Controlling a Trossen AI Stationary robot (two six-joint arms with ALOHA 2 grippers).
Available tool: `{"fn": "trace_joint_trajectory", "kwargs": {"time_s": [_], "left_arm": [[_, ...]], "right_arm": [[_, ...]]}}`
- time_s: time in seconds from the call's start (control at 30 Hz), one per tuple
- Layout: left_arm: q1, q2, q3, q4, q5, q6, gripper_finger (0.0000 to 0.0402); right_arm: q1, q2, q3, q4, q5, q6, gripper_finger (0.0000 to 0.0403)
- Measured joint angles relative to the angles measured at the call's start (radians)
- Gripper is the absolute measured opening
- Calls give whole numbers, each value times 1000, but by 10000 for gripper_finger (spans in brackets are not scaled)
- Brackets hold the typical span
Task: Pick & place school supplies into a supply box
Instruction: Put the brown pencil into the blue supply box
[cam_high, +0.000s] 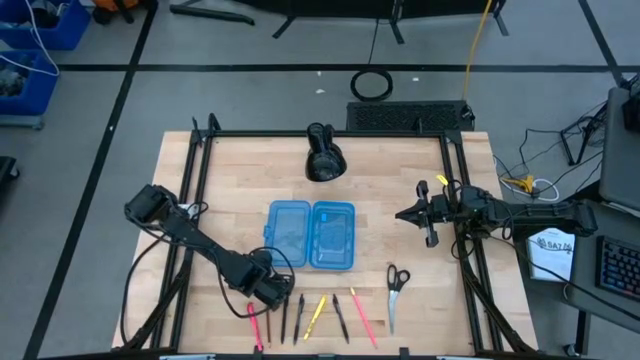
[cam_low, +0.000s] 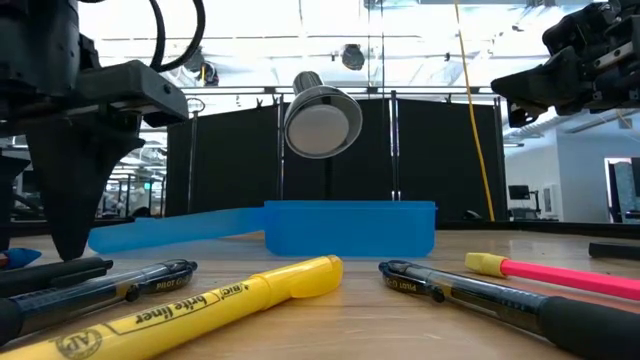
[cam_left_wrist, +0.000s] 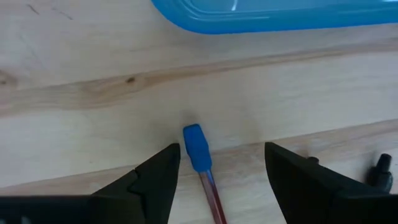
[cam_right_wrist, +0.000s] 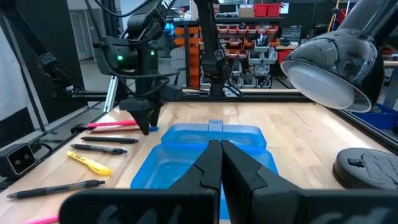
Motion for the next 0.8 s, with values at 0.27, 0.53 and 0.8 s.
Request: {"fn": "trace_joint_trajectory", "kwargs": {"time_s": [0.27, 0.53, 0.8], "left_arm": [[0, 10, -2, -14, 25, 30, 155], [-2, 10, -2, -22, 20, 68, 71], [-11, 10, -2, -15, -36, 64, 24]], "right_arm": [[0, 0, 0, 11, 0, -5, 0], [0, 0, 0, 20, 0, -5, 0], [0, 0, 0, 20, 0, 4, 0]]}}
